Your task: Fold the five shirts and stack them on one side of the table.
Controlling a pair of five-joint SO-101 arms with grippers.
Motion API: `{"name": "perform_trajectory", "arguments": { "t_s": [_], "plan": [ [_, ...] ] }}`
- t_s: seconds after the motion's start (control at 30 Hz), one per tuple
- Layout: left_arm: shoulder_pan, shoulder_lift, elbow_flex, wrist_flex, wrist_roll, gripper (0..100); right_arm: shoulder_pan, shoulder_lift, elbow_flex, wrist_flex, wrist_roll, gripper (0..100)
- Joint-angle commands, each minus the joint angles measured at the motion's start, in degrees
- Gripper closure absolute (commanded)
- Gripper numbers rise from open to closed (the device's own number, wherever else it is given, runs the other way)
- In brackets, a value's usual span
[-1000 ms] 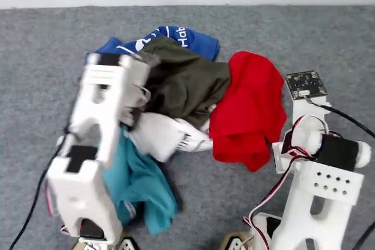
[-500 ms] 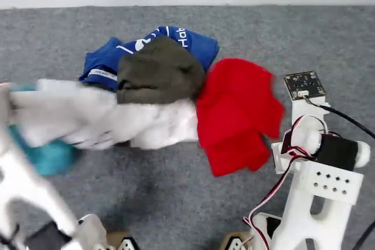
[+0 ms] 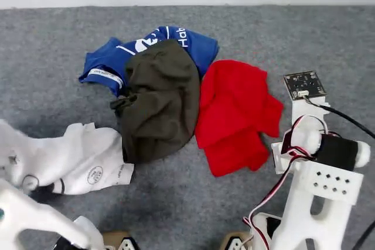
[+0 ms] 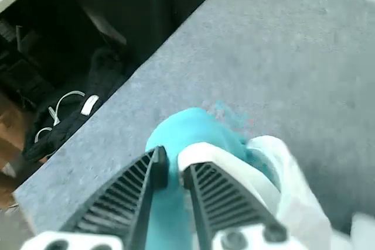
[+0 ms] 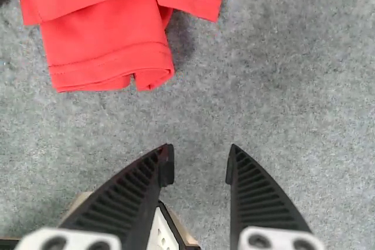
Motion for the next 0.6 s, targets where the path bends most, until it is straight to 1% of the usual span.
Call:
{"name": "perform_trajectory", "arguments": {
  "t_s": [0.0,0.07,0.13,0.17,0.2,0.27,0.37,0.47,0.57],
  "plan": [
    [-3.96,-1.85,1.10,-15.21,13.01,99,-0.31,-0.84,-0.26,1.98,0.62,83.9],
    [-7.30,-1.93,1.01,-21.63,22.15,99,-0.13,-0.84,-0.26,1.98,0.62,84.0],
    [-9.05,-1.93,1.01,-25.85,30.07,99,-0.13,-0.84,-0.26,1.98,0.62,84.0],
    [-8.97,-1.85,1.01,-26.46,32.88,99,-0.13,-0.84,-0.26,1.98,0.62,84.0],
    [-8.62,-1.85,1.10,-26.29,33.85,99,-0.13,-0.84,-0.26,1.98,0.62,84.0],
    [-5.36,-1.76,1.27,-24.53,32.35,99,-0.13,-0.84,-0.26,1.98,0.62,84.0],
    [1.32,-1.23,1.98,-19.78,24.97,99,-0.22,-0.84,0.35,1.98,0.62,84.0],
    [7.91,0.00,6.64,-16.35,19.43,99,-0.13,-0.84,1.76,1.98,0.62,84.0],
    [11.52,2.73,13.67,-16.09,17.14,99,-0.04,-0.84,2.20,1.98,0.62,84.0]
  ]
}}
